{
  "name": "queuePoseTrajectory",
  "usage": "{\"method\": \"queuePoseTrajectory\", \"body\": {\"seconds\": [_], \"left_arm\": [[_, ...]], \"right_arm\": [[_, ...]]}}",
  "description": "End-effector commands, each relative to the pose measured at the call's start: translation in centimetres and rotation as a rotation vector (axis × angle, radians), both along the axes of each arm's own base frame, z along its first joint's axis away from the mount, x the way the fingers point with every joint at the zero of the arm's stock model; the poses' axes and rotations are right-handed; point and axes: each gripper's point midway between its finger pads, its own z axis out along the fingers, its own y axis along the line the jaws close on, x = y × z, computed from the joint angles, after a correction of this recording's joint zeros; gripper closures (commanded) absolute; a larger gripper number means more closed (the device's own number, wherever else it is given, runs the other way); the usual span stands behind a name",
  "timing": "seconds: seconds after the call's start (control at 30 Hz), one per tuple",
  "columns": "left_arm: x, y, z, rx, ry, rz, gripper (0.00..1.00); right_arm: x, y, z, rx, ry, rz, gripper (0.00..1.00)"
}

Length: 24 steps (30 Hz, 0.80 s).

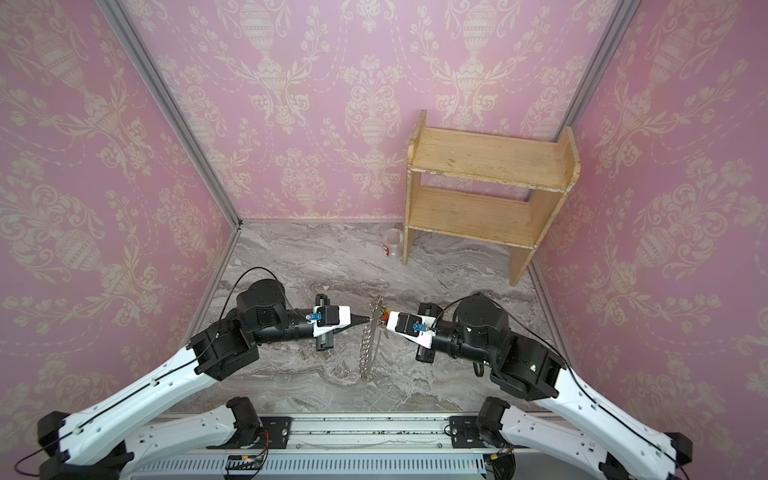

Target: Put the keys on the keyring

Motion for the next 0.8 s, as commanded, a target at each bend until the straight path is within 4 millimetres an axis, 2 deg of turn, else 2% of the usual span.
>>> {"method": "queuePoseTrajectory", "body": {"seconds": [0.0, 0.77], "left_arm": [[-0.52, 0.04, 1.40, -0.059, -0.005, -0.027, 1.00], [-0.72, 0.05, 1.47, -0.057, -0.015, -0.039, 1.00]], "right_arm": [[-0.22, 0.02, 1.15, 0.060, -0.004, -0.002, 1.00], [-0.12, 0.87, 1.20, 0.060, 0.015, 0.020, 1.00]]}}
